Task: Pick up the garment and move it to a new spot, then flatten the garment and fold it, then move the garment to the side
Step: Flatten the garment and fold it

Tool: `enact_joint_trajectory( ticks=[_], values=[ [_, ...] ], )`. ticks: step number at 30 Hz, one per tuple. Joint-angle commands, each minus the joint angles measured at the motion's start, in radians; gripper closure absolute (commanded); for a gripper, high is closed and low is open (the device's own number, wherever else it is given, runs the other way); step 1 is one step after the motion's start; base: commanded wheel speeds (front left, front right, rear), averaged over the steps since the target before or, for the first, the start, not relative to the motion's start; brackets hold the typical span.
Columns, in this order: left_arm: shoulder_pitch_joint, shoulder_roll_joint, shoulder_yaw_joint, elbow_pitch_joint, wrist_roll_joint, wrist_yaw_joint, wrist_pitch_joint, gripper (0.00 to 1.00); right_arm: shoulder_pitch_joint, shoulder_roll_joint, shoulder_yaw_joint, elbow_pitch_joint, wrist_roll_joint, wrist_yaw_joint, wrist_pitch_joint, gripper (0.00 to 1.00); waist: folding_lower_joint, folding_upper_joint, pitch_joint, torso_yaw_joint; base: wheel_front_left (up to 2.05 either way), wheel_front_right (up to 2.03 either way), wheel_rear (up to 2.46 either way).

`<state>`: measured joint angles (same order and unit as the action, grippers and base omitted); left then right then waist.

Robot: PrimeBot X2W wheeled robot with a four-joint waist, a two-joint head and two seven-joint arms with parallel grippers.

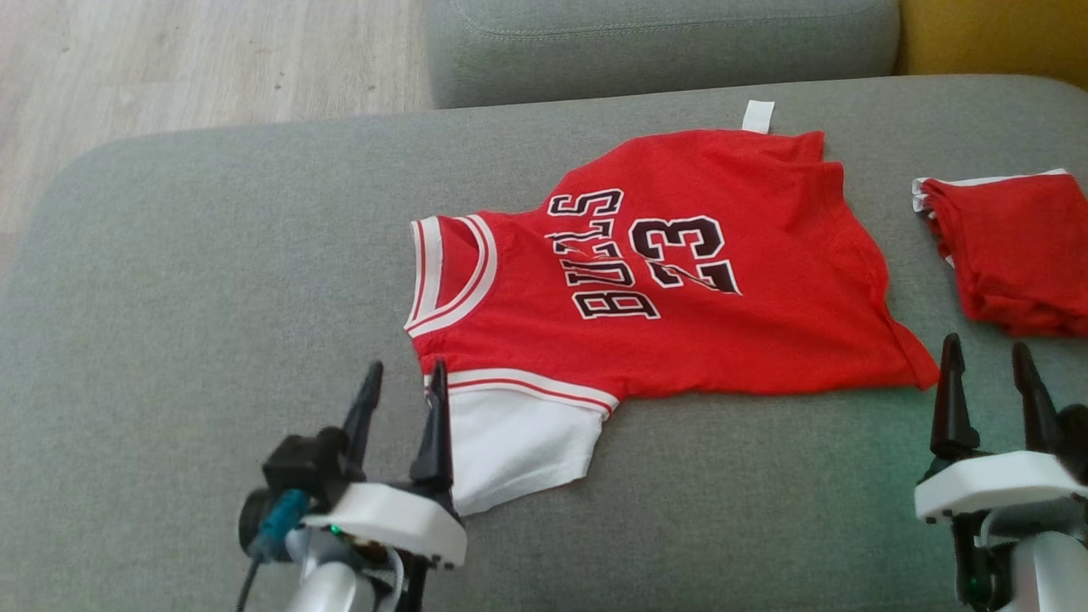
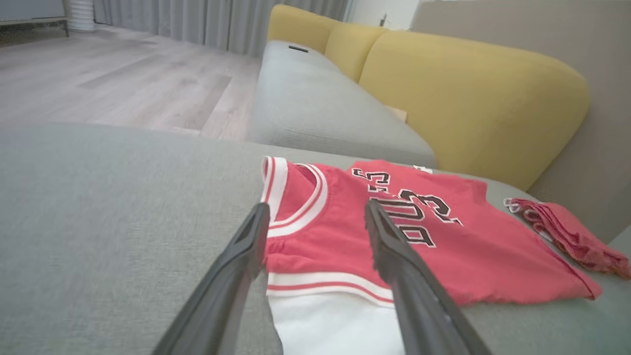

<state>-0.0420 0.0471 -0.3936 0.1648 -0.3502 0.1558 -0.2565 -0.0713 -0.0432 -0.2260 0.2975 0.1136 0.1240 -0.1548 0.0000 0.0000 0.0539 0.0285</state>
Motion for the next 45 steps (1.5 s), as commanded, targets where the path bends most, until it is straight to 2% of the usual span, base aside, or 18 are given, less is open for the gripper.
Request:
enact_joint_trajectory(
  ticks=[1, 8, 11, 18, 29, 34, 35, 36, 42, 45],
  values=[
    [-0.027, 0.003, 0.025, -0.021, 0.001, -0.006, -0.005, 0.0, -0.02, -0.007, 0.027, -0.039, 0.004, 0.007, 0.001, 0.0, 0.0, 0.0, 0.0, 0.0, 0.0, 0.0, 0.0],
    [-0.039, 0.003, -0.056, 0.142, -0.006, -0.053, -0.005, 0.0, -0.009, -0.007, 0.046, -0.037, 0.016, 0.007, 0.01, 0.0, 0.0, 0.0, 0.001, -0.007, 0.0, 0.0, 0.0],
    [-0.056, 0.003, -0.086, 0.218, -0.019, -0.059, 0.006, 0.0, -0.008, -0.007, 0.044, -0.033, 0.02, 0.007, 0.007, 0.0, 0.0, 0.0, 0.002, -0.011, 0.0, 0.0, 0.0],
    [-0.099, 0.003, -0.105, 0.333, -0.024, -0.006, 0.033, 0.0, -0.014, -0.007, 0.038, -0.029, 0.022, 0.007, 0.003, 0.0, 0.0, 0.0, 0.009, -0.019, 0.0, 0.0, 0.0],
    [-0.131, 0.003, -0.157, 0.4, -0.057, -0.025, 0.112, 0.0, -0.03, -0.007, 0.026, -0.014, 0.026, 0.007, -0.002, 0.0, 0.0, 0.0, 0.022, -0.026, 0.0, 0.0, 0.0],
    [-0.137, 0.003, -0.182, 0.394, -0.077, -0.057, 0.115, 0.0, -0.04, -0.007, 0.021, -0.011, 0.023, 0.007, 0.0, 0.0, 0.0, 0.0, 0.024, -0.026, 0.0, 0.0, 0.0],
    [-0.138, 0.003, -0.195, 0.386, -0.091, -0.075, 0.115, 0.7, -0.043, -0.007, 0.022, -0.01, 0.022, 0.007, 0.0, 0.0, 0.0, 0.0, 0.025, -0.026, 0.0, 0.0, 0.0],
    [-0.138, 0.003, -0.203, 0.384, -0.093, -0.083, 0.115, 1.0, -0.044, -0.007, 0.023, -0.008, 0.021, 0.007, 0.0, 0.0, 0.0, 0.0, 0.025, -0.026, 0.0, 0.0, 0.0],
    [-0.146, 0.003, -0.202, 0.358, -0.102, -0.092, 0.067, 1.0, -0.045, -0.007, 0.026, 0.006, 0.019, 0.007, 0.002, 0.0, 0.0, 0.0, 0.025, -0.026, 0.0, 0.0, 0.0],
    [-0.159, 0.012, -0.186, 0.334, -0.089, -0.079, 0.029, 1.0, -0.042, -0.007, 0.016, 0.025, -0.004, 0.007, 0.022, 0.0, 0.0, 0.0, 0.025, -0.025, 0.0, 0.0, 0.0]
  ],
)
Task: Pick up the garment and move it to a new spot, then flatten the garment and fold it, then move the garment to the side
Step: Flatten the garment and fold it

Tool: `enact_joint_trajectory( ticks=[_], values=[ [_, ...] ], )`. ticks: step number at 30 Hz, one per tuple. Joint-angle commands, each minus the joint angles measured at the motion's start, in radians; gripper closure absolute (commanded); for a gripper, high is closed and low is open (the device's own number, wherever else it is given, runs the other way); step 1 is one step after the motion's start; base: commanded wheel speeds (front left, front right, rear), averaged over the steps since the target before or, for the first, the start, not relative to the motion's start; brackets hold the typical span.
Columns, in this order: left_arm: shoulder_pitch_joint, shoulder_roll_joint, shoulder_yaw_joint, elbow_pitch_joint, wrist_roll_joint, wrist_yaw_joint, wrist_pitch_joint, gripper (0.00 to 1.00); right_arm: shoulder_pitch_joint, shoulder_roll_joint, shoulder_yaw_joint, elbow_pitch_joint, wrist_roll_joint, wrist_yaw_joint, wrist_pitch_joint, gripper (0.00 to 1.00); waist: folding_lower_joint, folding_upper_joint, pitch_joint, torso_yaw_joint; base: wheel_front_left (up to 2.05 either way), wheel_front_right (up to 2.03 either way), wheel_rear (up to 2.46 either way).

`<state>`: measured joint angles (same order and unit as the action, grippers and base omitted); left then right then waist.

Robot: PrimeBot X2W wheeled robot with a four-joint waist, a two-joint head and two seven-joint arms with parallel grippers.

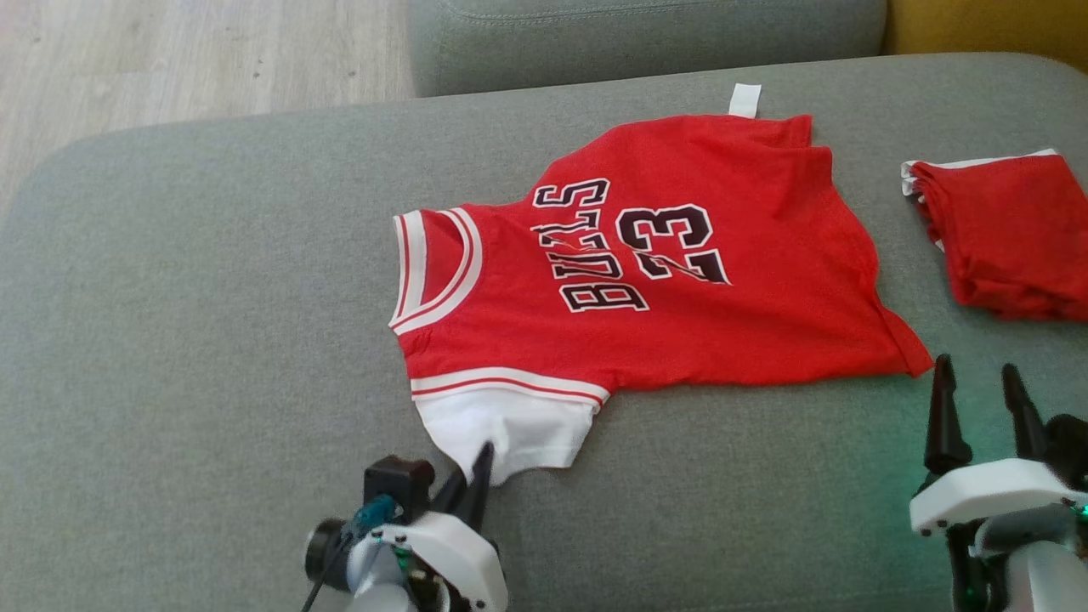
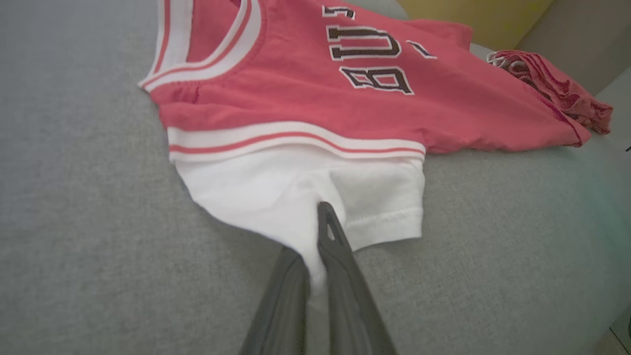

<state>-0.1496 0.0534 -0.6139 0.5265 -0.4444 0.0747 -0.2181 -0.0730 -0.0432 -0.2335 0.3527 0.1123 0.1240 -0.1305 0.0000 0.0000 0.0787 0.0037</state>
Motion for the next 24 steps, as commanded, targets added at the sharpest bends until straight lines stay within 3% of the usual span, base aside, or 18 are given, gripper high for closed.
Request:
enact_joint_trajectory(
  ticks=[1, 6, 12, 16, 24],
  values=[
    [-0.056, 0.011, 0.036, -0.036, 0.016, 0.008, -0.018, 1.0, -0.04, -0.007, 0.026, -0.025, -0.004, 0.007, 0.003, 0.0, 0.0, 0.0, 0.0, 0.001, 0.0, 0.0, 0.0],
    [-0.062, 0.013, 0.093, -0.113, 0.038, 0.042, -0.042, 1.0, -0.041, -0.007, 0.028, -0.002, -0.005, 0.007, 0.012, 0.0, 0.0, 0.0, 0.001, 0.003, 0.0, 0.0, 0.0],
    [-0.028, 0.007, 0.209, -0.31, 0.114, 0.08, -0.043, 1.0, -0.051, -0.007, 0.019, 0.02, 0.005, 0.007, 0.002, 0.0, 0.0, 0.0, 0.006, 0.009, 0.0, 0.0, 0.0],
    [0.005, 0.001, 0.257, -0.395, 0.145, 0.077, -0.043, 1.0, -0.075, -0.007, 0.011, 0.048, 0.022, 0.007, -0.002, 0.0, 0.0, 0.0, 0.009, 0.013, 0.0, 0.0, 0.0],
    [0.027, -0.003, 0.254, -0.415, 0.152, 0.052, -0.044, 1.0, -0.137, -0.007, 0.07, 0.172, 0.076, 0.007, 0.006, 0.0, 0.0, 0.0, 0.022, 0.023, 0.0, 0.0, 0.0]
  ],
)
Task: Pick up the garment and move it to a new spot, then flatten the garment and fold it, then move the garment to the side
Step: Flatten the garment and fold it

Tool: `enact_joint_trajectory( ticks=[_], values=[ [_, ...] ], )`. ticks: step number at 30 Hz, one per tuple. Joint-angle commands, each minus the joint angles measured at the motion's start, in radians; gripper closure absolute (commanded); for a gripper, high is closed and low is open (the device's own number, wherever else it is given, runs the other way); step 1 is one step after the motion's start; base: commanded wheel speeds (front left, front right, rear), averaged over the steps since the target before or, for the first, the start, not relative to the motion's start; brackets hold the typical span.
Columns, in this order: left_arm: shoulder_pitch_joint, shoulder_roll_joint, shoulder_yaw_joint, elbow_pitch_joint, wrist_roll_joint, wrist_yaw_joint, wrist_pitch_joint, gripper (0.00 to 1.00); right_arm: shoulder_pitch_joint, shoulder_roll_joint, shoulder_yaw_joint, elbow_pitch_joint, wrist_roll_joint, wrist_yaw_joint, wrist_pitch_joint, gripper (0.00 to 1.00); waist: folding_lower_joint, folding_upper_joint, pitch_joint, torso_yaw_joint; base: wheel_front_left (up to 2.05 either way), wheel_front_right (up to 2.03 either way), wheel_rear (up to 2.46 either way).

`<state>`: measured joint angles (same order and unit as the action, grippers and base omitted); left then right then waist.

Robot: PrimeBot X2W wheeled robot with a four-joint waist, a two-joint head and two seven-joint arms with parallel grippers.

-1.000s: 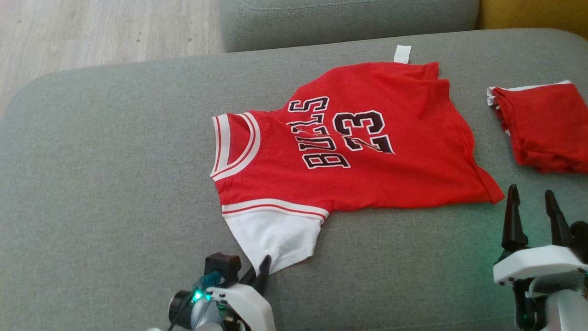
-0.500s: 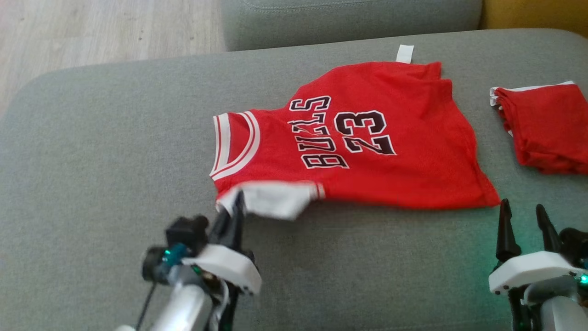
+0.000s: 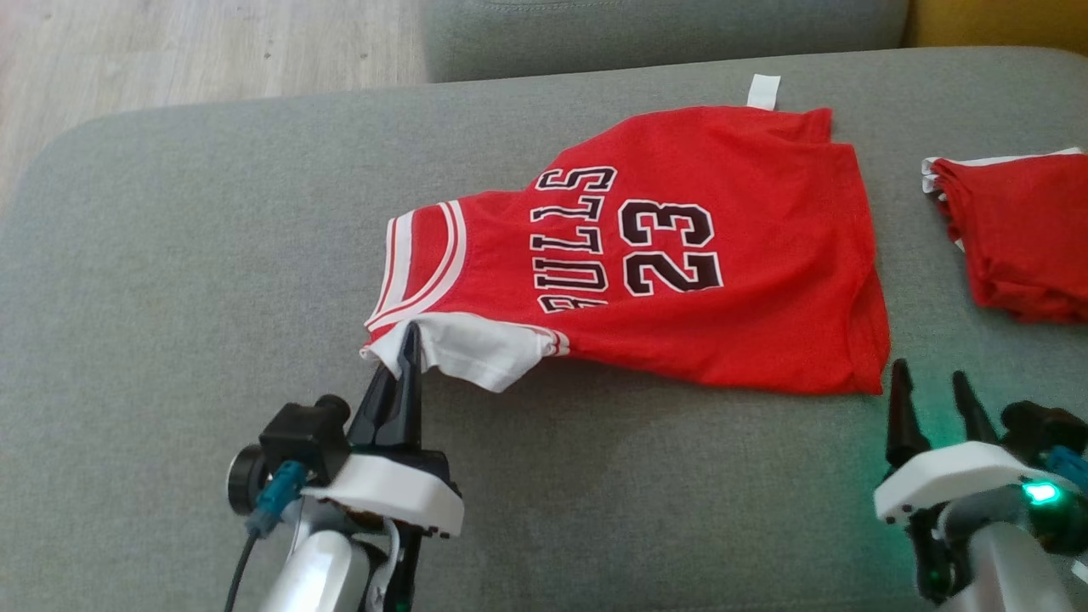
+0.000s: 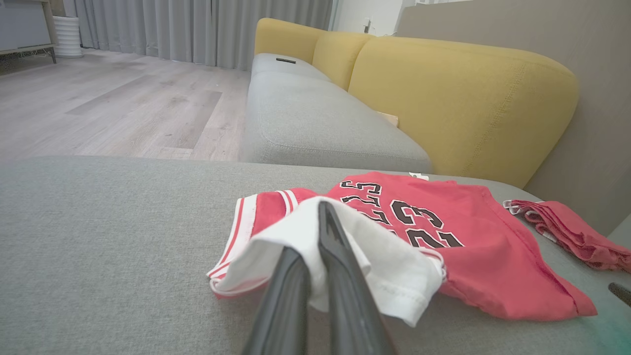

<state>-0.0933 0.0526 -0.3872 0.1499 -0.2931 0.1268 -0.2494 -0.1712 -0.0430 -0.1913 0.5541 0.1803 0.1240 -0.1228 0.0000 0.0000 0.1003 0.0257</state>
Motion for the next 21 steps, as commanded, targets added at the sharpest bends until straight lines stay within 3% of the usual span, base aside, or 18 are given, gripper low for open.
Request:
enact_joint_trajectory(
  ticks=[1, 20, 21],
  values=[
    [-0.03, -0.002, 0.023, -0.039, -0.002, 0.001, -0.012, 1.0, -0.048, -0.007, 0.036, -0.008, 0.018, 0.007, 0.002, 0.0, 0.0, 0.0, 0.002, 0.003, 0.0, 0.0, 0.0],
    [-0.041, -0.002, 0.014, -0.046, -0.013, 0.01, -0.012, 1.0, -0.201, -0.007, 0.079, 0.346, 0.07, 0.007, -0.042, 0.0, 0.0, 0.0, 0.01, 0.018, 0.0, 0.0, 0.0],
    [-0.041, -0.002, 0.015, -0.046, -0.013, 0.01, -0.012, 1.0, -0.209, -0.007, 0.085, 0.36, 0.072, 0.007, -0.048, 0.05, 0.0, 0.0, 0.009, 0.017, 0.0, 0.0, 0.0]
  ],
)
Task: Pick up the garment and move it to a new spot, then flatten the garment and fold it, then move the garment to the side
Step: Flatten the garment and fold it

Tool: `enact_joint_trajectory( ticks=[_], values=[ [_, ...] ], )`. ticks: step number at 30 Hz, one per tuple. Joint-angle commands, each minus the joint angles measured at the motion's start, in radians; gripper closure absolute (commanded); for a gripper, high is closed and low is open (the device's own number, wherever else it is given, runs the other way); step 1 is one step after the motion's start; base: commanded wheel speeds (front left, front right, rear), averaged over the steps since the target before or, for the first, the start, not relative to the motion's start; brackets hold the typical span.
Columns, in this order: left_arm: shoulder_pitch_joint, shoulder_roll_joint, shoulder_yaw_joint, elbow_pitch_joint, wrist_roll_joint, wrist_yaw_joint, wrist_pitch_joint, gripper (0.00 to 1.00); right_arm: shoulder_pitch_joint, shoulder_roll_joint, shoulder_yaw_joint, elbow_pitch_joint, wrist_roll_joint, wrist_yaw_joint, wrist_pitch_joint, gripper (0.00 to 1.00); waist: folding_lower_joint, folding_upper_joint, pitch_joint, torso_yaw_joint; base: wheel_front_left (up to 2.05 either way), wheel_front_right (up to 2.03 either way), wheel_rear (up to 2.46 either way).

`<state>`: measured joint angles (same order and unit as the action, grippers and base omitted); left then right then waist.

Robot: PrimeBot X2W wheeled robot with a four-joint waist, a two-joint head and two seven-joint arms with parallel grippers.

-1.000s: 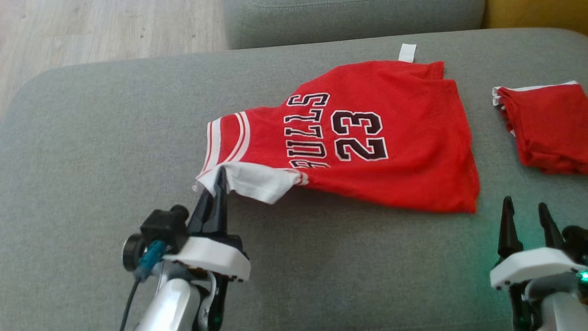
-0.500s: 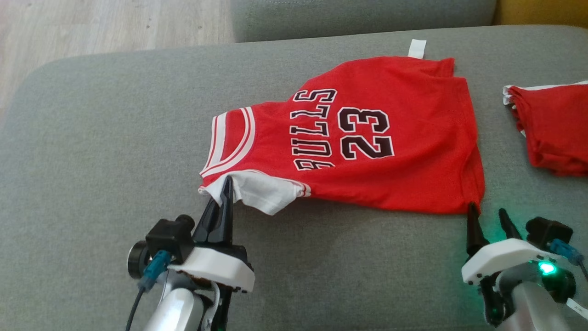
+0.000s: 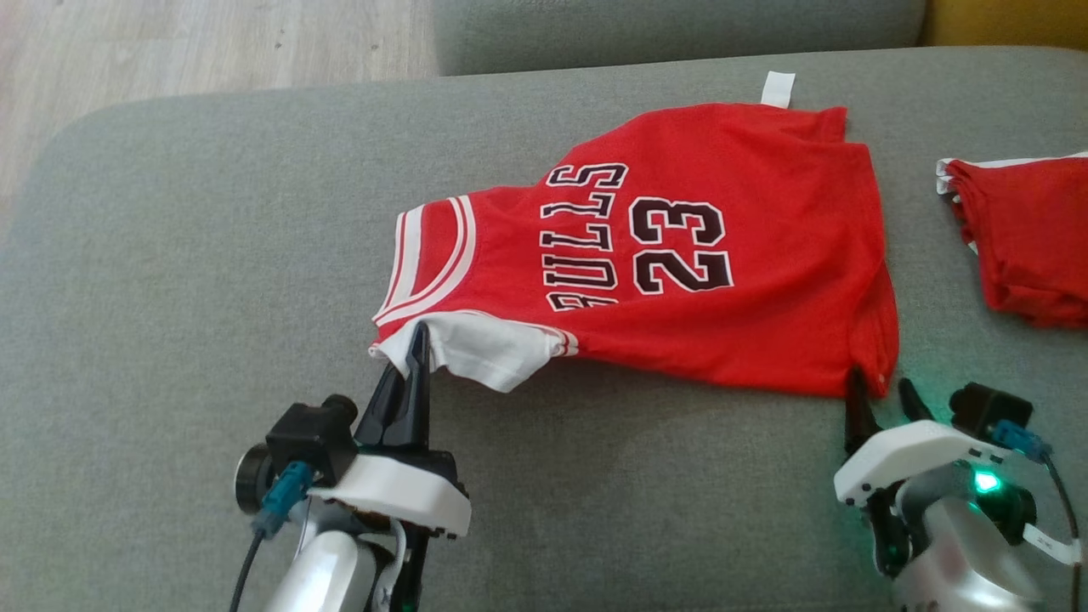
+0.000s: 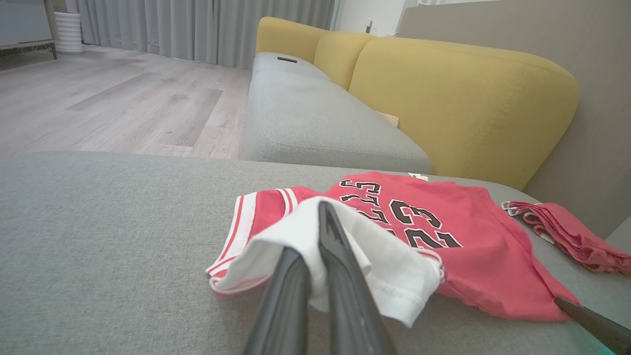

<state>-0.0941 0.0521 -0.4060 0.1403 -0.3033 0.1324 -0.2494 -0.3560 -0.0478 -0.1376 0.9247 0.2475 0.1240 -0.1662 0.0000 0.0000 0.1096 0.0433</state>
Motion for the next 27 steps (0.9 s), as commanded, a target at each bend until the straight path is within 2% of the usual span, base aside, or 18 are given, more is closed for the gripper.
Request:
enact_joint_trajectory(
  ticks=[1, 2, 7, 12, 18, 27],
  values=[
    [-0.04, -0.002, 0.036, -0.036, -0.002, 0.004, -0.012, 1.0, -0.032, -0.002, 0.036, 0.001, 0.006, 0.007, -0.012, 0.73, 0.0, 0.0, -0.001, -0.002, 0.0, 0.0, 0.0],
    [-0.04, -0.002, 0.039, -0.036, -0.002, 0.004, -0.012, 1.0, -0.04, -0.002, 0.041, 0.01, 0.009, 0.007, -0.02, 1.0, 0.0, 0.0, -0.003, -0.004, 0.0, 0.0, 0.0],
    [-0.042, -0.002, 0.062, -0.044, 0.003, 0.003, -0.012, 1.0, -0.071, -0.002, 0.055, 0.012, 0.007, 0.007, -0.065, 1.0, 0.0, 0.0, -0.014, -0.021, 0.0, 0.0, 0.0],
    [-0.059, -0.002, 0.095, -0.066, 0.028, -0.018, -0.012, 1.0, -0.084, -0.002, 0.089, -0.085, 0.003, 0.007, -0.087, 1.0, 0.0, 0.0, -0.039, -0.042, 0.0, 0.0, 0.0],
    [-0.157, -0.002, 0.153, -0.128, 0.009, -0.055, -0.012, 1.0, -0.102, -0.004, 0.118, -0.313, -0.03, 0.007, -0.064, 1.0, 0.0, 0.0, -0.091, -0.064, 0.0, 0.0, 0.0],
    [-0.372, -0.002, 0.262, -0.263, -0.056, -0.063, -0.012, 1.0, -0.147, -0.06, 0.163, -0.787, -0.018, 0.007, 0.159, 1.0, 0.0, 0.0, -0.146, -0.087, 0.0, 0.0, 0.0]
  ],
)
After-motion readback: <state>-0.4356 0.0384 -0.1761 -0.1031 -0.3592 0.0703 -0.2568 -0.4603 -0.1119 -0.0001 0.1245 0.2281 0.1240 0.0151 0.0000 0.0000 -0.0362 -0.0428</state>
